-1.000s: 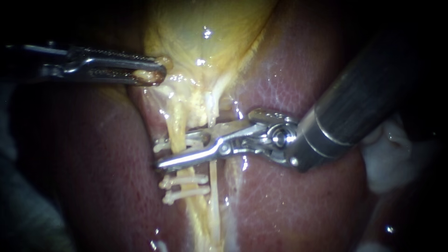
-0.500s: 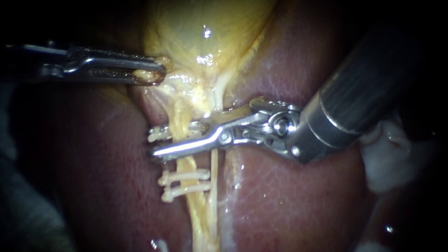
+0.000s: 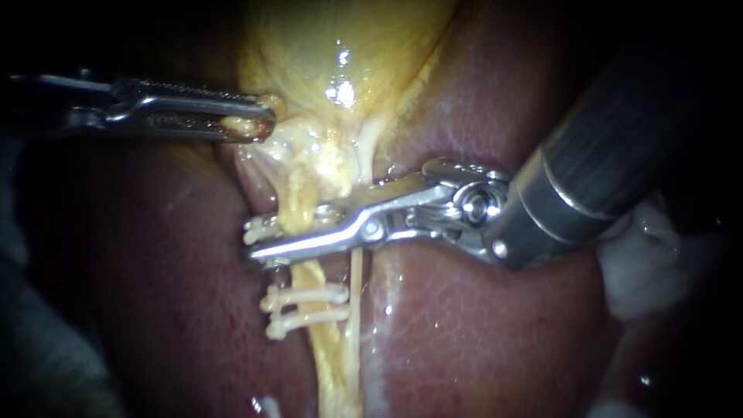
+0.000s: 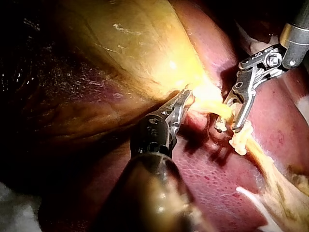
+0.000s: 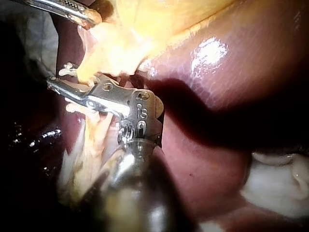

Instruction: Clipping third clip left tube

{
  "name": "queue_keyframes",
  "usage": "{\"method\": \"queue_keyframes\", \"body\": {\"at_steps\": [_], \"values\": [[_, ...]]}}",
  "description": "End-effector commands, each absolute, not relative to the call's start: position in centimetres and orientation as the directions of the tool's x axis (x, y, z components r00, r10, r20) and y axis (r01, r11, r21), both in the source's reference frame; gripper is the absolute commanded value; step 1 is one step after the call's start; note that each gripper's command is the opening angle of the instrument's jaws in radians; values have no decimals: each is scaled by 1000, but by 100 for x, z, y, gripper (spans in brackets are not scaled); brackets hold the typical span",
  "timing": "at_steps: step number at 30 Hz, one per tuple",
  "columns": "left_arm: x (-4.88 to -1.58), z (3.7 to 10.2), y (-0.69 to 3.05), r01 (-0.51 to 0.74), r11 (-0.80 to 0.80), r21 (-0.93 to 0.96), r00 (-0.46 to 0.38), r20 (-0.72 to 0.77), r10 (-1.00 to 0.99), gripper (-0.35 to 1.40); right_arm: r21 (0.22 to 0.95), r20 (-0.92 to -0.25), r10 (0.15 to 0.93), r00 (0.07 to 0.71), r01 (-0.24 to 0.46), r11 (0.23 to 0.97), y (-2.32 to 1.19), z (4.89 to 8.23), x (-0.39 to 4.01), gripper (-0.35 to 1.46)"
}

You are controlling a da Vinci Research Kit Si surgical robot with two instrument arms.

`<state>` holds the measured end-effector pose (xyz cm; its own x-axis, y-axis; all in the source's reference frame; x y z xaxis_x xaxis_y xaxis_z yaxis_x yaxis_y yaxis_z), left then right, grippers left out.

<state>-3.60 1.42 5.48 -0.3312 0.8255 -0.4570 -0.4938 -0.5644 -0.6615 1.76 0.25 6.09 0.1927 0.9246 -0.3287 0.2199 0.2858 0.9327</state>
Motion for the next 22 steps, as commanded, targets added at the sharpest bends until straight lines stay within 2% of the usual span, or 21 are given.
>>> {"method": "queue_keyframes", "body": {"at_steps": [1, 4, 5, 6, 9, 22], "values": [[-360, 548, 142, -495, -564, -661, -331, -457, 826, -35, 932, -329, 924, 193, 220, 286, 25, 609, 175, -3], [-360, 548, 142, -495, -564, -661, -331, -457, 826, -35, 938, -313, 929, 197, 217, 270, 24, 609, 174, -20], [-360, 548, 142, -495, -564, -661, -331, -457, 826, -35, 943, -296, 934, 201, 214, 253, 24, 609, 173, -32], [-360, 548, 142, -495, -564, -661, -331, -457, 826, -35, 952, -268, 941, 207, 208, 225, 23, 609, 171, -35], [-360, 548, 142, -495, -564, -661, -331, -457, 826, -35, 961, -234, 948, 214, 201, 192, 23, 609, 169, -35], [-360, 549, 142, -495, -564, -661, -331, -457, 826, -35, 964, -219, 951, 219, 197, 177, 20, 611, 170, -35]]}}
